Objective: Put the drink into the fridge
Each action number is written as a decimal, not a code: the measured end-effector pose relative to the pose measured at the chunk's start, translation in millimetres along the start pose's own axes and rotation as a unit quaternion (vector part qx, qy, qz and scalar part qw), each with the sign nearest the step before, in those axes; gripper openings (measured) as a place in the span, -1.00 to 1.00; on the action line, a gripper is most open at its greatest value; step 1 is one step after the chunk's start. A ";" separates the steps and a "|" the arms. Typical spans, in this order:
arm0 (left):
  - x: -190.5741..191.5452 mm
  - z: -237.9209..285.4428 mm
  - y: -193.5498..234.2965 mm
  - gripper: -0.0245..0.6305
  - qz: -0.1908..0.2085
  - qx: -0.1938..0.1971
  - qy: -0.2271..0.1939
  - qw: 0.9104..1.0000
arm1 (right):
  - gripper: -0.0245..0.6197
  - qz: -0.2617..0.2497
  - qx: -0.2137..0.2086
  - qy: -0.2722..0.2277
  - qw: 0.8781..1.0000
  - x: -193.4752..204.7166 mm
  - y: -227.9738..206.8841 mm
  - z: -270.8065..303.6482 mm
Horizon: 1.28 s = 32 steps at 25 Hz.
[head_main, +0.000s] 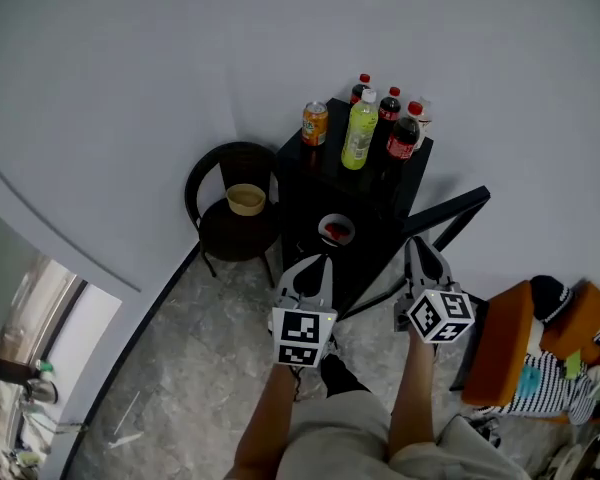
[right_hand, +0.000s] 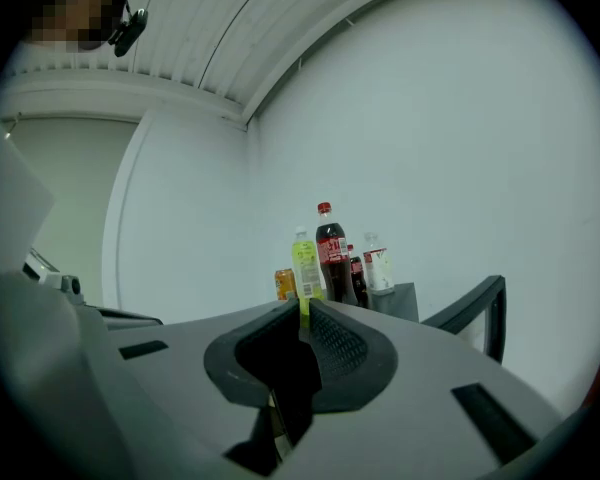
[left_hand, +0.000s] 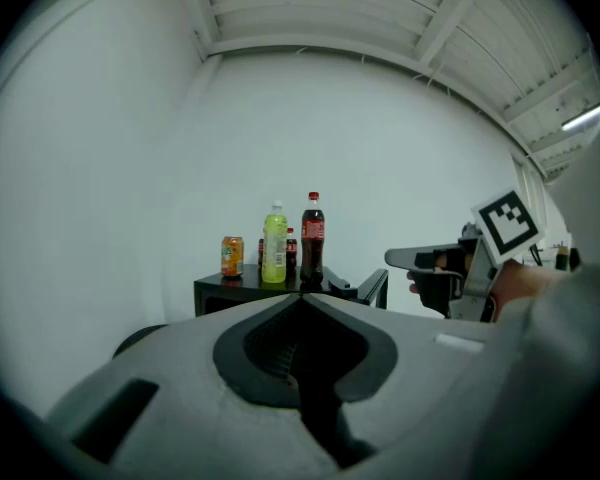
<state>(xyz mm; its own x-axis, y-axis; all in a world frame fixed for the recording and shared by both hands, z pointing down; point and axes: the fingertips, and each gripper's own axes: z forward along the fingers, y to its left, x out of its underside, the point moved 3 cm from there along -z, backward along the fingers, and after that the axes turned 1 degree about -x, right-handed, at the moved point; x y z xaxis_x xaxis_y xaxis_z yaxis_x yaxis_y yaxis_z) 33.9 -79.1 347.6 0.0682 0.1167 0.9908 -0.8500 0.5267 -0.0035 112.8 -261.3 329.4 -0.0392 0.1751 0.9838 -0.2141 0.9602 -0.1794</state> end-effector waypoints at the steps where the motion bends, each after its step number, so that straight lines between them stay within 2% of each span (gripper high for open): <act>1: -4.6 16.0 -3.8 -0.90 0.007 0.010 0.001 1.000 | -0.90 -0.001 -0.001 -0.003 1.000 -8.7 -4.9 12.3; 6: -22.9 86.5 -11.9 -0.90 0.016 0.042 0.002 0.999 | -0.90 -0.013 -0.017 -0.015 1.000 -45.9 -28.7 70.4; 12: -38.3 144.0 6.1 -0.90 0.018 0.033 -0.007 0.999 | -0.86 -0.010 -0.041 -0.020 0.999 -63.2 -58.5 126.5; 15: -39.8 164.2 16.7 -0.90 0.015 0.020 -0.006 1.000 | -0.57 -0.023 -0.078 0.003 0.997 -63.9 -61.7 150.6; 17: -40.1 173.7 23.6 -0.90 0.014 0.012 -0.005 1.000 | -0.21 -0.037 -0.109 0.025 0.993 -63.0 -59.6 163.6; 19: -39.8 182.3 30.8 -0.90 0.013 0.002 -0.004 1.000 | -0.07 -0.049 -0.129 0.040 0.990 -61.3 -59.5 175.8; 24: -39.2 198.3 41.3 -0.90 0.018 -0.019 -0.003 1.000 | 0.03 -0.045 -0.151 0.049 0.986 -57.9 -63.1 204.8; 27: -39.7 204.4 48.9 -0.90 0.020 -0.033 -0.004 0.999 | 0.04 -0.038 -0.180 0.055 0.981 -57.3 -60.2 218.1; 32: -31.2 204.4 64.5 -0.90 0.014 -0.063 -0.001 0.998 | 0.04 -0.071 -0.205 0.069 0.974 -57.5 -52.4 232.8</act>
<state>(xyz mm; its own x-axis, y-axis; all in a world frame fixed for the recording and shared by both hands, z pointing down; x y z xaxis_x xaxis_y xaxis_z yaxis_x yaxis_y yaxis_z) -129.8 -220.9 344.1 0.0448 0.1309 0.9904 -0.7795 0.6246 -0.0473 -100.9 -372.4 282.2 0.0995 0.0342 0.9944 0.2017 0.9780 -0.0538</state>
